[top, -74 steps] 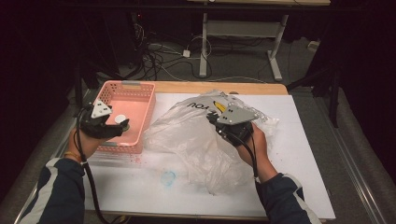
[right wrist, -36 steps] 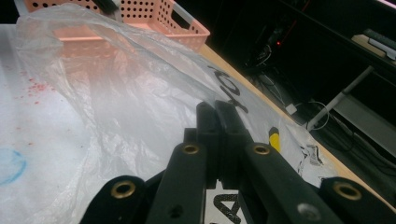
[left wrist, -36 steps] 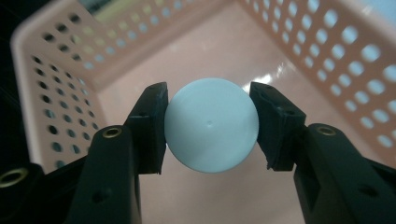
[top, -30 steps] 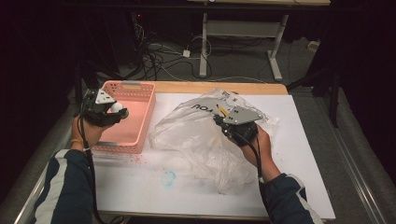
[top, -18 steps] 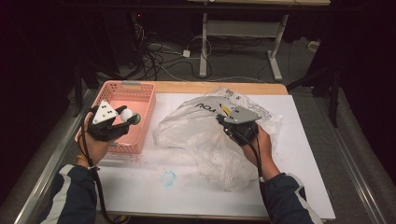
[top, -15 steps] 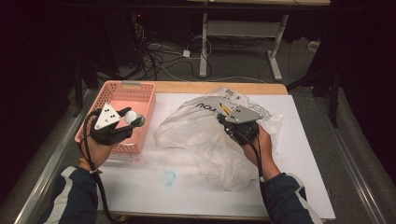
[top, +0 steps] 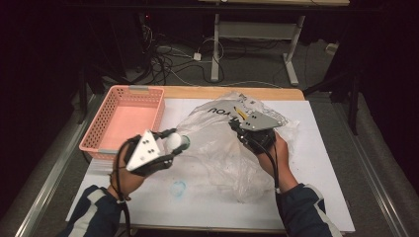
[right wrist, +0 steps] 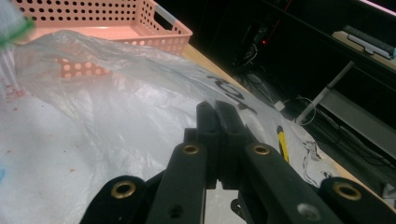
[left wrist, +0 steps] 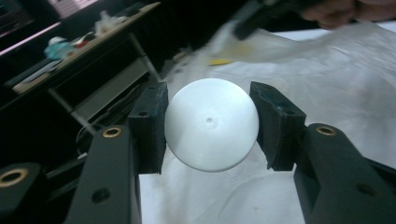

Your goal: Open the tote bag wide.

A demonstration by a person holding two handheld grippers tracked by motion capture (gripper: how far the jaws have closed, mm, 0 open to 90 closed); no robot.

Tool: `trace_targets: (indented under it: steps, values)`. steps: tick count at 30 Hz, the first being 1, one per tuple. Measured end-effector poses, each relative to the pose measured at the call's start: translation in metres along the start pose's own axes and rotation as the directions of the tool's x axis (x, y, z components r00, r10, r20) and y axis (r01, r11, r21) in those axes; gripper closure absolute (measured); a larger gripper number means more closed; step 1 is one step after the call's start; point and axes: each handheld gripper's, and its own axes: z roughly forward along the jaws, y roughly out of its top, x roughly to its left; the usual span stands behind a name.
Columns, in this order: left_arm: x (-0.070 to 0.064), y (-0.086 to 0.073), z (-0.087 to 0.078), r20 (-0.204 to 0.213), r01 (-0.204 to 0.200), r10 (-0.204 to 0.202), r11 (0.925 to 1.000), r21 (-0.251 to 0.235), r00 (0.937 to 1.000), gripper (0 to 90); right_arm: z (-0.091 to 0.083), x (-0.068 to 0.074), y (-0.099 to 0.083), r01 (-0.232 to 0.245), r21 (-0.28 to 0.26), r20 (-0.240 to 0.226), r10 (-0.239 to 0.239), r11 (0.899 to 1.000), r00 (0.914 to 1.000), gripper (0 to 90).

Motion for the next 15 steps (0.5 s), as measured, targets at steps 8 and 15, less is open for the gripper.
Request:
trace_targets:
  steps: [8, 15]
  values:
    - [-0.021, -0.005, 0.063, 0.123, -0.033, 0.023, 0.9966, 0.076, 0.9922, 48.6, 0.005, 0.006, -0.001, 0.004, 0.012, -0.025, -0.004, 1.0, 0.9997, 90.0]
    - [-0.024, -0.013, 0.108, 0.18, 0.004, -0.023, 0.9942, 0.108, 0.9834, 48.6, 0.014, 0.01, -0.006, -0.01, 0.036, -0.054, 0.012, 0.999, 0.9985, 90.0]
